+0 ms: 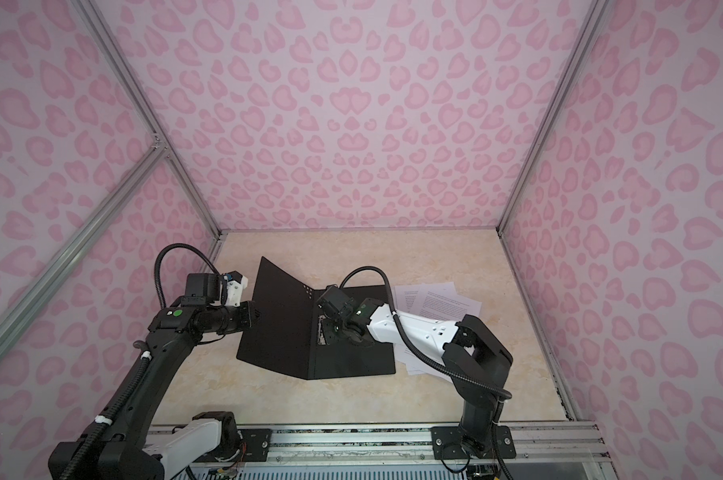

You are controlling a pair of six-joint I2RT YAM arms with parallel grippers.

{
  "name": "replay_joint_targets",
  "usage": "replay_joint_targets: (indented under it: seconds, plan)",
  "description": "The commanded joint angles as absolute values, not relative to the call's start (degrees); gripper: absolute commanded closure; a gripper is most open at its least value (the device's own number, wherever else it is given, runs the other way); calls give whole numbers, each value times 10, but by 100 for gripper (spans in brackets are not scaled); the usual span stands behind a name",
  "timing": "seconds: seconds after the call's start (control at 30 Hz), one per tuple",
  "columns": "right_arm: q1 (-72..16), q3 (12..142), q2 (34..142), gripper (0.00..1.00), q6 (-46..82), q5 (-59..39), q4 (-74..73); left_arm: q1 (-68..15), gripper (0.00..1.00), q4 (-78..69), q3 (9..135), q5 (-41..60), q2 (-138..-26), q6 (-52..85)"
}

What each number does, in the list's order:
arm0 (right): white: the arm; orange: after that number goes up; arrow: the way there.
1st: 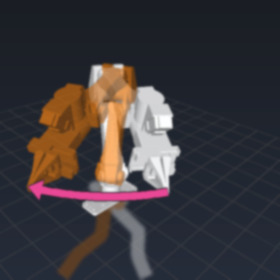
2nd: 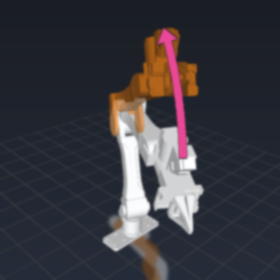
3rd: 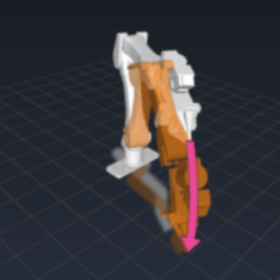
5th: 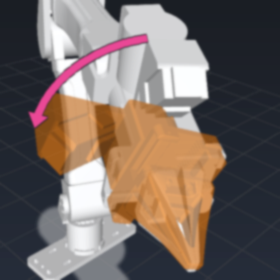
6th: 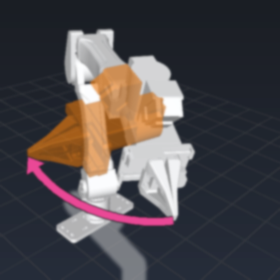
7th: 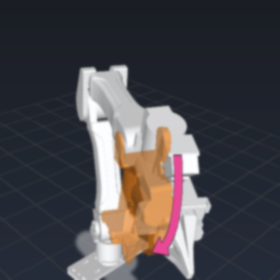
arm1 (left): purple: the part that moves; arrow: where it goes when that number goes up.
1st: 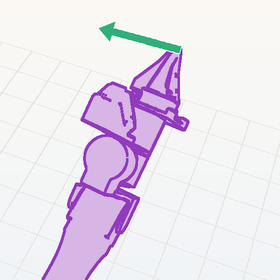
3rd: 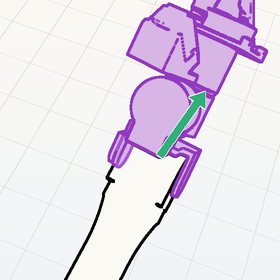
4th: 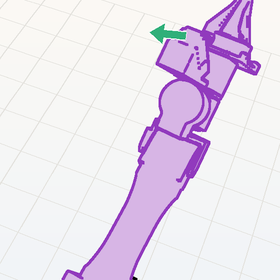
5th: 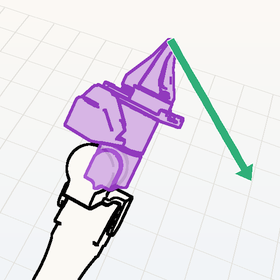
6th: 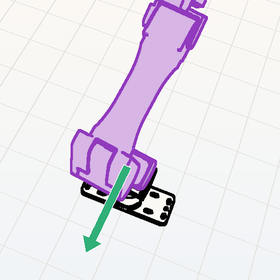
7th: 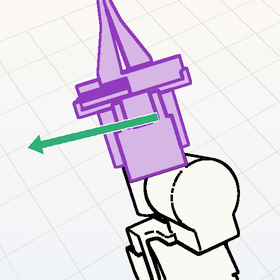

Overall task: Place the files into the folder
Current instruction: 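Move the right gripper down onto the metal clip's lever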

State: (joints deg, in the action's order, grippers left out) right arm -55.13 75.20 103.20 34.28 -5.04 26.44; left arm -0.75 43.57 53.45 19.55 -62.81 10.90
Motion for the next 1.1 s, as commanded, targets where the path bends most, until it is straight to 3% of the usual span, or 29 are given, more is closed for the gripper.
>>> replay_joint_targets:
  seconds: [0.0, 0.7, 1.07]
  plan:
    - [-555, 778, 1073, 63, 334, -57, 286, -8, 96, 446, 538, 197, -629, 110]
    - [-552, 790, 1162, 77, 352, -110, 220, -8, 96, 445, 539, 203, -638, 99]
    - [-543, 786, 1161, 78, 359, -119, 205, -8, 96, 447, 541, 201, -643, 98]
